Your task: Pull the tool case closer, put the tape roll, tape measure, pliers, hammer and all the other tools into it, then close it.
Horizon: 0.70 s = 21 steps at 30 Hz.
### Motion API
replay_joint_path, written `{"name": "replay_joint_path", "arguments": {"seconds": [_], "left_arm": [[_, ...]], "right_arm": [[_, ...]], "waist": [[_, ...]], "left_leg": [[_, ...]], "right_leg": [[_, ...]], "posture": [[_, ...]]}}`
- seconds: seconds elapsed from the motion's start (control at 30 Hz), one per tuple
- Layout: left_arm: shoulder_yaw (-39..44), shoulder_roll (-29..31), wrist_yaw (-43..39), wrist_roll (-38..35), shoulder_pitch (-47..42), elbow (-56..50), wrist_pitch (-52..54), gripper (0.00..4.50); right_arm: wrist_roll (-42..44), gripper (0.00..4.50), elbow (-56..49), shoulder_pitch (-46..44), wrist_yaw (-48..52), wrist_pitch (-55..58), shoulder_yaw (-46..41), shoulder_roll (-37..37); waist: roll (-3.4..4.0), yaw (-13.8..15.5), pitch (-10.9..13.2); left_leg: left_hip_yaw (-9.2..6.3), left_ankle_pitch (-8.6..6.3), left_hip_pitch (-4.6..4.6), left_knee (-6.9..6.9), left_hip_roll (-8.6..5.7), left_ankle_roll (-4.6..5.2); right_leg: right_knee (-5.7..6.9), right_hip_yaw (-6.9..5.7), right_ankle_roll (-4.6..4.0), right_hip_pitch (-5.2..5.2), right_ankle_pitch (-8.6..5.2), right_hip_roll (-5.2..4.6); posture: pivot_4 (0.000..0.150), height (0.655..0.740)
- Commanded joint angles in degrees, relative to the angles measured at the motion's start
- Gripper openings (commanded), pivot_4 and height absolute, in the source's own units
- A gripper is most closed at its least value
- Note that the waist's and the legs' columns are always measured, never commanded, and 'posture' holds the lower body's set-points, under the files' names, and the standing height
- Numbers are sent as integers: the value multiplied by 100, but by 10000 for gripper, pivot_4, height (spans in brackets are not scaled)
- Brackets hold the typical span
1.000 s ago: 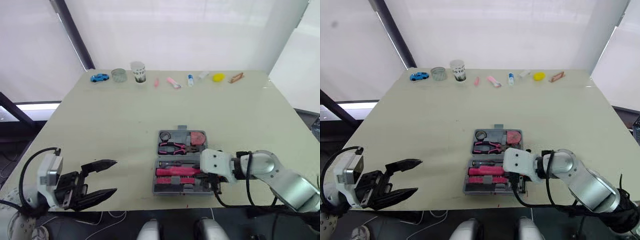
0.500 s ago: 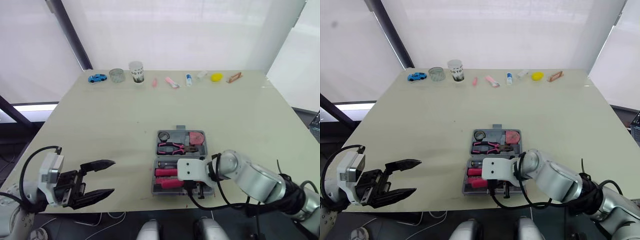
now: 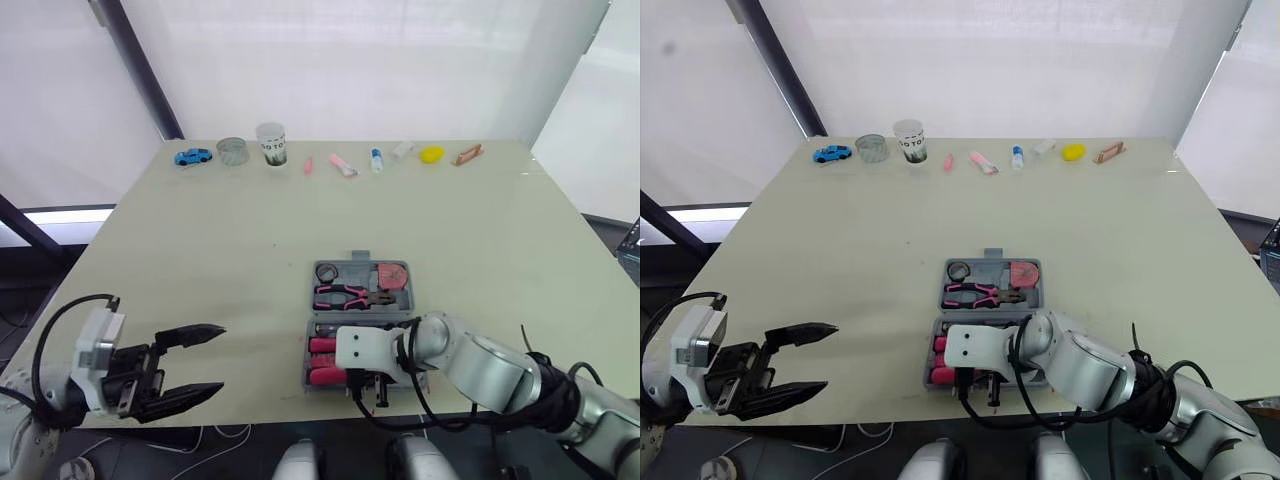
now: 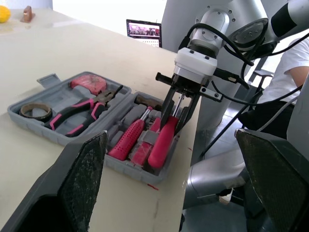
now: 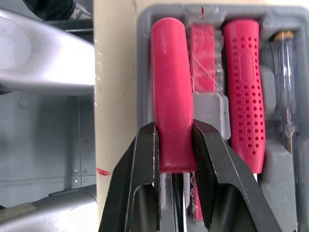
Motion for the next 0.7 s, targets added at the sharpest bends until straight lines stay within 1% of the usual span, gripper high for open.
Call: {"name": "replay_joint_path", "arguments": {"seconds": [0.03, 0.27, 0.3, 0.33, 0.37, 0.4, 0.47, 0.57, 0.67, 0.7], "left_arm": [[58, 95, -344, -119, 44, -91, -85, 45000], [107, 65, -344, -110, 109, -176, -55, 45000], [113, 67, -344, -119, 126, -186, -50, 45000], [115, 70, -344, -125, 138, -192, -48, 45000], [113, 74, -344, -131, 146, -196, -47, 45000], [109, 76, -344, -135, 149, -197, -45, 45000], [102, 79, -344, -140, 152, -197, -48, 45000], [90, 75, -344, -142, 140, -185, -55, 45000], [19, 54, -344, -116, 59, -128, -74, 45000], [3, 48, -344, -108, 38, -116, -78, 45000]], "right_arm": [[-59, 3780, 32, -45, -99, -153, 48, 117], [-15, 3780, 200, 125, -109, -380, 70, 173], [-4, 14197, 226, 177, -92, -453, 43, 139], [-1, 17461, 240, 218, -61, -544, 23, 95], [-12, 22070, 244, 257, -41, -660, -6, 47], [-55, 27676, 253, 308, -54, -840, -62, -2], [-142, 35282, 290, 402, -81, -1132, -186, -90], [180, 35282, 103, 775, -8, -1275, -745, -92], [711, 35282, 151, 1404, 69, -1984, -1623, 49], [815, 29999, 200, 1534, 98, -2115, -1783, 86]], "waist": [[0, 0, 0], [-1, -2, -1], [-1, -2, -1], [-1, -2, -1], [-2, -2, -1], [-4, -1, -2], [-4, -1, -3], [-6, 5, -4], [-11, 14, -6], [-11, 16, -7]], "left_leg": [[0, 0, 0, 0, 0, 0], [0, 0, 0, -1, -1, 0], [0, 0, 0, -1, -1, 0], [1, 0, 0, -1, -1, 0], [1, 0, 1, -1, -1, 0], [1, 0, 0, -1, -1, 0], [3, 0, 0, -3, -1, 0], [4, 0, 0, -4, -2, 0], [5, 0, -1, -5, -2, 0], [7, 0, -1, -5, -3, 0]], "right_leg": [[0, 0, 0, 0, 0, 0], [0, 0, 0, 0, 0, 1], [0, 0, 0, 0, 0, 1], [0, 0, 0, 0, 0, 1], [0, 0, 0, 0, 0, 1], [0, 0, 0, 0, 0, 1], [-2, 0, 1, 0, 0, 1], [-3, -1, 1, 1, 0, 1], [-3, -2, 1, 2, 0, 1], [-3, -4, 2, 4, 0, 2]], "posture": [[1500, 7400], [1500, 7400], [1500, 7400], [1500, 7400], [1500, 7400], [1500, 7400], [1500, 7400], [1500, 7400], [1500, 7400], [1500, 7400]]}}
